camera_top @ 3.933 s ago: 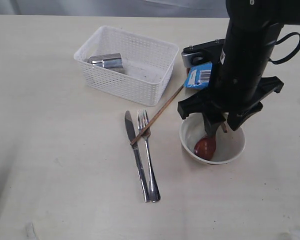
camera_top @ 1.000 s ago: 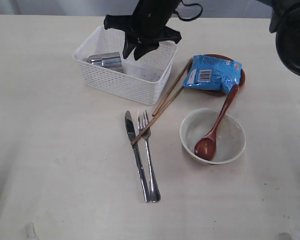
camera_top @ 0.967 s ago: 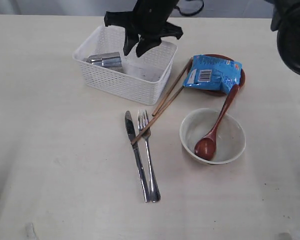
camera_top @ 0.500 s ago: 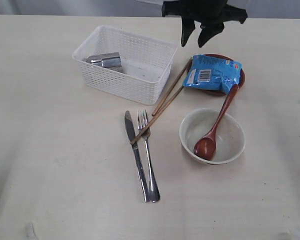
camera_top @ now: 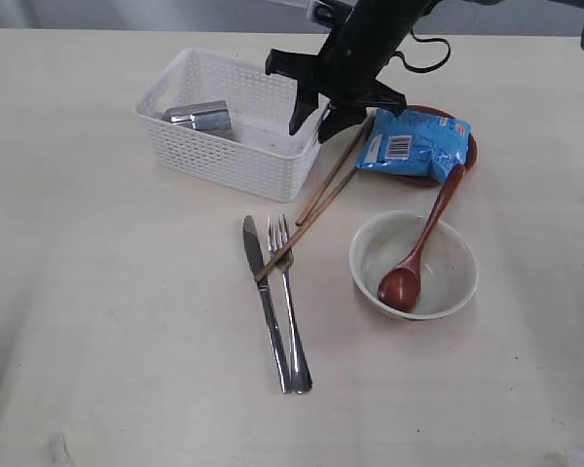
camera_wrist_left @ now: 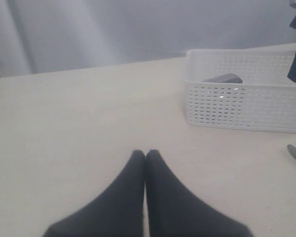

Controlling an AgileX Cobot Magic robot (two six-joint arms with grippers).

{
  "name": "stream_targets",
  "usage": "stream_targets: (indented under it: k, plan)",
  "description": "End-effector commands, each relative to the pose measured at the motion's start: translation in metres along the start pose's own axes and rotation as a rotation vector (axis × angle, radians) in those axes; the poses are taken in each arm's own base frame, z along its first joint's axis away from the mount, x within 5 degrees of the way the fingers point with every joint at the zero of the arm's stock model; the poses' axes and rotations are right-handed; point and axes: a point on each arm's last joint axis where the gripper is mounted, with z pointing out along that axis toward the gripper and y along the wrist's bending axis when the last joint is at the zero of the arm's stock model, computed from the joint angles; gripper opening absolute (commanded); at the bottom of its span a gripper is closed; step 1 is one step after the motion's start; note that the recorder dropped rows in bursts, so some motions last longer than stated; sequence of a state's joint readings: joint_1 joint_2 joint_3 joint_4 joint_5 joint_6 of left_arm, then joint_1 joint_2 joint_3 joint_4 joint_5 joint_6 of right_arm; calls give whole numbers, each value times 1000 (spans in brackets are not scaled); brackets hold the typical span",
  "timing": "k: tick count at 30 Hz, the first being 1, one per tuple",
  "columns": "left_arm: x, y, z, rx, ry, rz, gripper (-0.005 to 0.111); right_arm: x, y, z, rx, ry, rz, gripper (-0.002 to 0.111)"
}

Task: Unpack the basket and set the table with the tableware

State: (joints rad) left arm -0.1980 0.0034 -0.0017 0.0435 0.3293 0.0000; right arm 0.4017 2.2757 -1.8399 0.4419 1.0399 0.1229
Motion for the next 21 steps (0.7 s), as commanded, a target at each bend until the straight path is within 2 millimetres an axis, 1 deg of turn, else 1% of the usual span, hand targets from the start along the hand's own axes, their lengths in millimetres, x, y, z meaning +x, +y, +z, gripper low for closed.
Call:
stream_targets:
  k: [1, 5, 7, 10, 12, 14, 16, 17, 19, 21]
  plan:
    - [0, 0, 0, -4, -5, 4, 0, -5, 15, 2, -105, -49, -35, 41]
    - [0, 0, 0, -4, -5, 4, 0, -7, 34, 1, -124, -114, -94, 41]
    - [0, 0, 0, -4, -5, 4, 0, -7, 43, -1, -132, -118, -128, 41]
    - [0, 0, 0, -4, -5, 4, 0, -5, 47, -8, -136, -78, -154, 41]
    - [0, 0, 0, -4, -5, 4, 0, -5, 44, -19, -122, -33, -195, 41]
    - [0, 0, 0, -4, -5, 4, 0, -2, 40, -36, -103, 33, -220, 41]
    - [0, 0, 0, -4, -5, 4, 0, -6, 35, -53, -78, -4, -224, 41]
    - [0, 0, 0, -4, -5, 4, 0, -4, 35, -59, -47, -16, -229, 41]
    - [0, 0, 0, -4, -5, 4, 0, 4, 27, -74, 65, -34, -213, 41]
    - [0, 0, 0, -4, -5, 4, 0, 15, 17, -79, 150, -23, -188, 41]
